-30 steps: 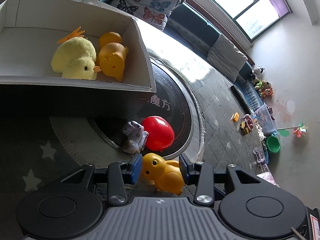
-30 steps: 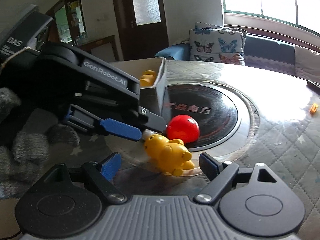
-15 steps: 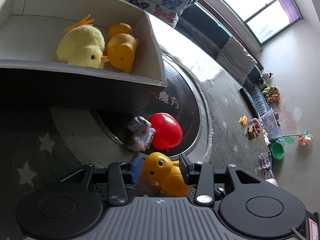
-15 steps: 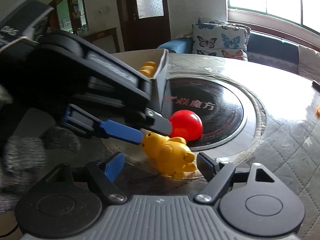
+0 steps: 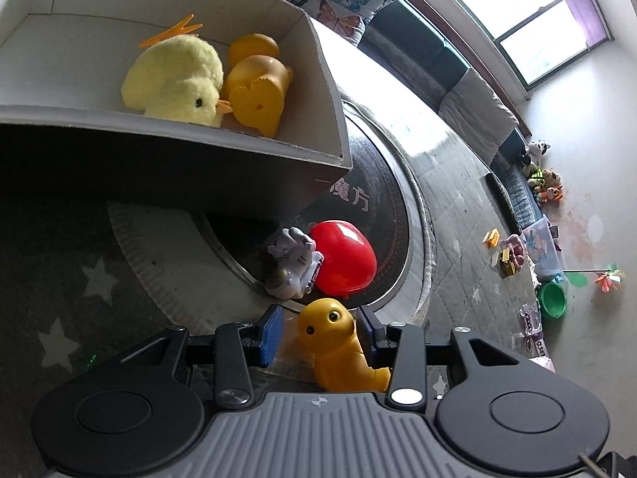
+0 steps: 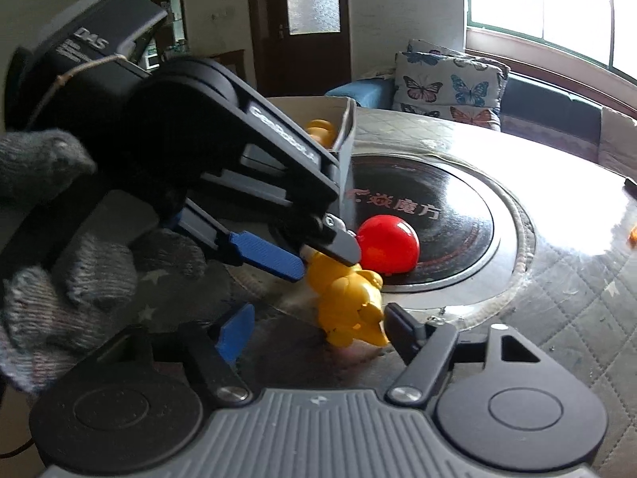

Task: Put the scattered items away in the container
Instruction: 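Close the left gripper on the yellow rubber duck and lift it, then carry the yellow duck with the left gripper and lower it into the box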

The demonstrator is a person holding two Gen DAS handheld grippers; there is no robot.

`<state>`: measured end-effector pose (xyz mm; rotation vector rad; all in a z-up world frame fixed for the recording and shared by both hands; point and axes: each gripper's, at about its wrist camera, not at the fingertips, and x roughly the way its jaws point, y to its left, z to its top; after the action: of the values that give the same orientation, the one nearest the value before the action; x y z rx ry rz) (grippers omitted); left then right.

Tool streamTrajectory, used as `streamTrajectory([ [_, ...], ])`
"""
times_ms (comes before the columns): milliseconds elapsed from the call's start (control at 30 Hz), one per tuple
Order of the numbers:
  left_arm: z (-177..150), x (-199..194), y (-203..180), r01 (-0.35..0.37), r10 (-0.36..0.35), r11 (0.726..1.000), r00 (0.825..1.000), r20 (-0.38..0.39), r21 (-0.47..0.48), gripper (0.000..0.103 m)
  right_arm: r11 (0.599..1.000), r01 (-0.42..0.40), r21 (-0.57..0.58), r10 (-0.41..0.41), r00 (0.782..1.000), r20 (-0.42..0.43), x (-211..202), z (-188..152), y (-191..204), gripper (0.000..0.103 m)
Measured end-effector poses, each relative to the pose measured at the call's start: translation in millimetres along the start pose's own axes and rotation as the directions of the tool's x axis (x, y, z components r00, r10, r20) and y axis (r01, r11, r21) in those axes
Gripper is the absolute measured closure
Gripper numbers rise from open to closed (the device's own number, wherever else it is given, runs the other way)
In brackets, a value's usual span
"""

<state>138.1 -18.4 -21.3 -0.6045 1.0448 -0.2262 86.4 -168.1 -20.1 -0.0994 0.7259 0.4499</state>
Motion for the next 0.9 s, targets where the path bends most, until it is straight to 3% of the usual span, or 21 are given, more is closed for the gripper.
streamTrajectory([
  [367, 1.0, 6.3, -4.6, -0.014, 0.014, 1.0, 1.0, -0.004, 0.012, 0.061, 0.998, 0.032, 0.057, -0.031, 0.999, -0.013, 4.4, -1.1, -6.6, 0.049],
  [600, -2.1, 7.1, -7.1, 0.003, -0.002, 0.999, 1.0, -0.018, 0.04, 0.068, 0.997, 0.033, 0.066, -0.032, 0.999, -0.015, 1.9, 0.1, -4.9, 0.069],
  [900, -8.9, -10.1, -2.6, 0.037, -0.037, 0.998, 0.999, 0.013, 0.045, 0.068, 0.998, 0.036, 0.049, -0.036, 0.999, 0.009, -10.0, 1.2, 4.8, 0.07],
])
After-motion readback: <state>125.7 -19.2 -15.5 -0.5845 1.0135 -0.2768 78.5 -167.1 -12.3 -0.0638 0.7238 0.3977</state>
